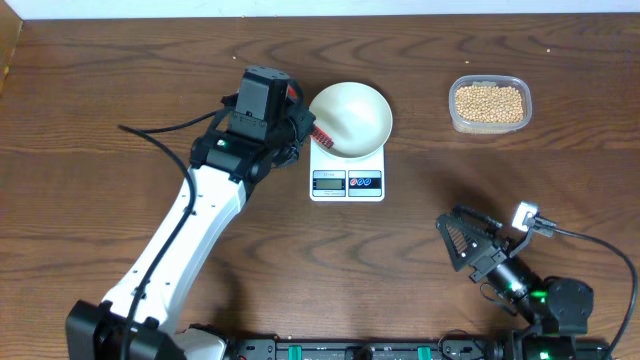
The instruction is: Scoop item into bowl and weigh 50g on scale
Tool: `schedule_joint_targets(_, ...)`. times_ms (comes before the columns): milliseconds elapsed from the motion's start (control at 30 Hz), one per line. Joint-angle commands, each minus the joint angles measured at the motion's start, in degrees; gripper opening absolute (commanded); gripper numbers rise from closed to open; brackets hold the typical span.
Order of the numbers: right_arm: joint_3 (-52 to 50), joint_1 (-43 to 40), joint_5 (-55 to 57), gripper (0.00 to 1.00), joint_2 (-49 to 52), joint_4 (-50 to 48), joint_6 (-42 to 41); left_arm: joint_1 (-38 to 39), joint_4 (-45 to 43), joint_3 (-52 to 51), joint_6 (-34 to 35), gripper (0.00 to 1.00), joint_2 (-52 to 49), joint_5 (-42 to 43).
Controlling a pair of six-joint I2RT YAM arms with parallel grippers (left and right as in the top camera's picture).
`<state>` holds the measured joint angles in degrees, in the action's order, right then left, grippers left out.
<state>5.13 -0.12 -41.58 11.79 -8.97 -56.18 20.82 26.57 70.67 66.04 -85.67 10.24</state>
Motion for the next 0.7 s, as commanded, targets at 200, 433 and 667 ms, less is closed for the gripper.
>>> schedule_joint_targets(200, 20.2, 5.09, -0.74, 0.96, 25.75, -0.24, 17.59, 2.21, -4.31, 0.9, 3.32, 0.07, -1.7, 3.91)
schedule_joint_targets(433, 32.13, 17.94, 8.33, 0.81, 44.94, -0.24, 25.92, 2.29, -4.42, 1.09, 8.66, 0.07, -1.68, 3.98)
schedule_joint_targets(667, 38.21, 23.45, 13.62, 0.53, 56.72, -1.22, 28.02, 2.23, -4.42, 1.09, 13.99, 0.07, -1.68, 6.1)
